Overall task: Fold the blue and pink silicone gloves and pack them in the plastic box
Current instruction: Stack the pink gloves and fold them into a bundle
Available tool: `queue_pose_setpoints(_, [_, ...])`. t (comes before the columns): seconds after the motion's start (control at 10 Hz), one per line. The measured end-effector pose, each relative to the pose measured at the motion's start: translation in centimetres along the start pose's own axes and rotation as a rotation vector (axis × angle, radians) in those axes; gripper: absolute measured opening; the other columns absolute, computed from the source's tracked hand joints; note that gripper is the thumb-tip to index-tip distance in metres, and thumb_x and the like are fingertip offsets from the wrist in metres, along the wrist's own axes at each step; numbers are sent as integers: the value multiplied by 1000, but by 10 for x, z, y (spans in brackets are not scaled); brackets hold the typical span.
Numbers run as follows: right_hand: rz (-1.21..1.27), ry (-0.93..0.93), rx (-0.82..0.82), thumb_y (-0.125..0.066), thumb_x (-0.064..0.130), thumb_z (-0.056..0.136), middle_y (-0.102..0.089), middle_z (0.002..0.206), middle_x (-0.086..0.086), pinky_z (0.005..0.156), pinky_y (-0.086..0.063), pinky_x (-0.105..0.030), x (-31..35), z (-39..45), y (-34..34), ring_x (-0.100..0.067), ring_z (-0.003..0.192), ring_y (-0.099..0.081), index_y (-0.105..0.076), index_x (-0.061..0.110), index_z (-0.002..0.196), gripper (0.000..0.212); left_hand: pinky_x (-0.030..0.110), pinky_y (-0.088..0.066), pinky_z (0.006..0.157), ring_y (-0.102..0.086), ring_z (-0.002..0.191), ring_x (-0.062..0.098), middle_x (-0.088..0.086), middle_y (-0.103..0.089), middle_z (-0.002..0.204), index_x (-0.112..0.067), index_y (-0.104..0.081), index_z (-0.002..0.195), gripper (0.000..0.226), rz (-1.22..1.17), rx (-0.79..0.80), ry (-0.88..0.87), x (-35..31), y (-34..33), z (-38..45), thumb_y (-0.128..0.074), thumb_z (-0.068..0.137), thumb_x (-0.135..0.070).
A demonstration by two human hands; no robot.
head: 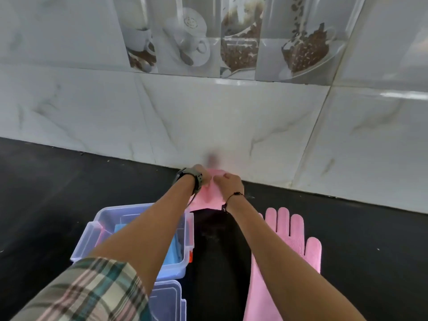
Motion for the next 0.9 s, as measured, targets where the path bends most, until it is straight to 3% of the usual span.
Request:
queue_pose_setpoints(0.1, [369, -41, -137, -53, 6, 79, -45, 78, -14, 74, -55, -46, -5, -28, 54, -24, 76, -45, -44, 13, 59, 23, 31, -48, 89, -60, 110, 32, 20, -63, 117, 3, -61, 115, 28, -98, -36, -183, -52, 14, -23, -51, 90, -7])
queue_pose_setpoints(0.2, [511, 34, -213, -51, 3, 82, -47, 76, -14, 79, -58, -52, -2, -71, 107, -25, 77, -51, -38, 13, 58, 29, 24, -39, 56, -49, 65, 20, 6, -50, 69, -9, -51, 65, 25, -230, -97, -337, -94, 24, -66, -45, 86, 2])
queue_pose_setpoints(0.3, [527, 59, -318, -52, 3, 84, -56, 76, -14, 65, -62, -38, -14, -127, 146, -27, 75, -62, -46, 7, 66, 20, 32, -44, 64, -54, 80, 29, 12, -60, 81, -10, -46, 69, 23, -257, -158, -542, -128, 11, -124, -40, 82, 8])
queue_pose_setpoints(0.4, [640, -85, -340, -55, 3, 88, -67, 77, -15, 49, -58, -26, -67, -190, 142, -26, 63, -70, -55, 3, 73, 15, 31, -46, 83, -59, 103, 28, 13, -64, 112, -6, -62, 107, 31, -205, -120, -707, -134, -36, -169, -39, 88, 4])
queue_pose_setpoints(0.5, [805, -383, -244, -51, 1, 90, -72, 60, -15, 50, -59, -32, -130, -247, 107, -29, 49, -69, -59, -3, 85, 10, 33, -47, 87, -58, 105, 30, 17, -63, 113, -1, -62, 110, 30, -8, 75, -743, -115, -102, -197, -40, 91, -5])
queue_pose_setpoints(0.6, [786, -575, -184, -52, 2, 91, -66, 48, -21, 52, -58, -39, -162, -282, 91, -33, 46, -64, -56, -8, 79, 16, 37, -48, 93, -57, 105, 30, 17, -59, 116, 0, -59, 110, 28, -66, 68, -536, -78, -130, -195, -44, 91, -13])
queue_pose_setpoints(0.7, [654, -634, 15, -55, 19, 91, -63, 55, -17, 49, -49, -29, -161, -300, 88, -26, 44, -58, -57, -2, 76, 26, 36, -49, 97, -55, 112, 29, 15, -52, 125, -4, -50, 123, 34, -138, 52, -309, -47, -134, -188, -47, 91, -18])
queue_pose_setpoints(0.8, [83, -498, 296, -59, 39, 87, -66, 66, -1, 63, -49, -23, -153, -303, 100, -11, 58, -62, -65, 12, 78, 29, 35, -49, 90, -58, 110, 30, 17, -54, 125, -1, -45, 123, 37, -183, 145, -196, -34, -139, -183, -49, 90, -19])
queue_pose_setpoints(0.9, [-213, -231, -65, -55, 35, 89, -61, 61, 4, 52, -48, -20, -140, -271, 136, -6, 49, -55, -57, 16, 68, 29, 34, -50, 87, -60, 110, 30, 16, -57, 125, -1, -43, 122, 38, -217, 135, -111, -30, -139, -181, -52, 89, -18])
Point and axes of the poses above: each hand's wrist, its own z-axis towards the middle knuckle, its own y-axis out of the back of the hand, x = y × z, the point moved 5 cm from there along z, towards the middle knuckle
